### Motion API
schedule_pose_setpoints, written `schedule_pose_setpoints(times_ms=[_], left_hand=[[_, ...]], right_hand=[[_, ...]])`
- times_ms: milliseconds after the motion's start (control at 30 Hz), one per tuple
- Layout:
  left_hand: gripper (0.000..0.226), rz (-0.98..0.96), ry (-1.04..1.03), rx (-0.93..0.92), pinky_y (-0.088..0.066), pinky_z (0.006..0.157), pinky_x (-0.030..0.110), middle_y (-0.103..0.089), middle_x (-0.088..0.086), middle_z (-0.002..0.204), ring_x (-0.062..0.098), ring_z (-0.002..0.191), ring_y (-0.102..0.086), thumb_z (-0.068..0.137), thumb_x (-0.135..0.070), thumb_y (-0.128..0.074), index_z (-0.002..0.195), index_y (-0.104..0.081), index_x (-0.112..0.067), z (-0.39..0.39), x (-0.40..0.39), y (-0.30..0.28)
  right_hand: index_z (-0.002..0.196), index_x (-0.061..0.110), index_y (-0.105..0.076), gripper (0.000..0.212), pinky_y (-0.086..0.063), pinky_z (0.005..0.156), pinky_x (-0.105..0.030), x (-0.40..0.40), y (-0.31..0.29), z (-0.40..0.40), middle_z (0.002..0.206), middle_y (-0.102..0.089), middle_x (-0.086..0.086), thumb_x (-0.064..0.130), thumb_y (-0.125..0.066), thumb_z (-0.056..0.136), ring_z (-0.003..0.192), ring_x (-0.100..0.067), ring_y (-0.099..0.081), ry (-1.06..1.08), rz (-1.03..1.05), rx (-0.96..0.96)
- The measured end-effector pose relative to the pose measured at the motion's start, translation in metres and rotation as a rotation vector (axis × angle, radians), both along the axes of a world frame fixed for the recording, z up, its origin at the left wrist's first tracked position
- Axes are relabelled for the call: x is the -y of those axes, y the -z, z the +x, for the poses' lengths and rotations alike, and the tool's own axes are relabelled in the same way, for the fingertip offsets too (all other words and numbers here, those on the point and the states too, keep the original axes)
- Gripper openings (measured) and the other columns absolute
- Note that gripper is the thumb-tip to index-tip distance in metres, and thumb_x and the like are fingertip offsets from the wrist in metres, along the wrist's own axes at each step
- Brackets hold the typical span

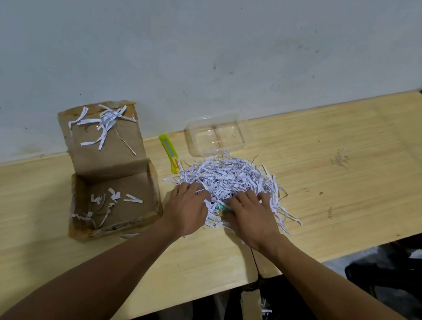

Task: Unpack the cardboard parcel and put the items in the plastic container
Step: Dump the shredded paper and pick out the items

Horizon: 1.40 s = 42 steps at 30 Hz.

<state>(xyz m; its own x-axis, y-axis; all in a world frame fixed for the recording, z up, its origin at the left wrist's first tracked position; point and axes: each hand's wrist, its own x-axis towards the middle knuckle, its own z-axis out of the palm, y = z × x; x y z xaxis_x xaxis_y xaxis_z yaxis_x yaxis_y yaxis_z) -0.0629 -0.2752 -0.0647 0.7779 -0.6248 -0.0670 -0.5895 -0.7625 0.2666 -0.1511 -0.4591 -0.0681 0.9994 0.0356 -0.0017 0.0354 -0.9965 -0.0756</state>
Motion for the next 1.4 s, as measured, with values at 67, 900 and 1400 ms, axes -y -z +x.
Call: schedule_pose_setpoints(times_ms=[67,900,1400], left_hand=[[0.031,0.022,0.006,-0.050,-0.038,0.088,0.039,-0.059,-0.001,0.119,0.028,0.111,-0.050,0.087,-0.020,-0.050,0.112,-0.065,-0.028,0.000,0.001,-0.003],[0.037,0.005,-0.021,-0.177,-0.034,0.098,0.038,-0.050,-0.004,0.131,0.024,0.122,-0.045,0.090,-0.018,-0.046,0.124,-0.058,-0.030,-0.002,0.000,-0.010],[0.038,0.031,-0.028,-0.229,-0.032,0.101,0.039,-0.048,-0.003,0.134,0.024,0.125,-0.042,0.093,-0.021,-0.044,0.127,-0.056,-0.030,0.000,0.002,-0.011]], right_hand=[[0.100,0.022,-0.064,0.026,-0.027,0.083,-0.040,-0.005,0.003,-0.001,0.096,-0.064,0.002,0.038,-0.053,0.083,0.090,-0.026,-0.059,0.048,0.008,-0.045],[0.098,0.025,-0.053,0.020,-0.017,0.084,-0.037,0.009,-0.072,0.016,0.083,-0.066,0.006,0.041,-0.057,0.086,0.086,-0.017,-0.058,0.393,0.443,-0.180],[0.101,0.010,-0.063,0.012,-0.046,0.054,-0.022,0.028,-0.071,0.003,0.084,-0.069,-0.010,0.008,-0.064,0.089,0.063,-0.019,-0.064,0.625,1.298,-0.116]])
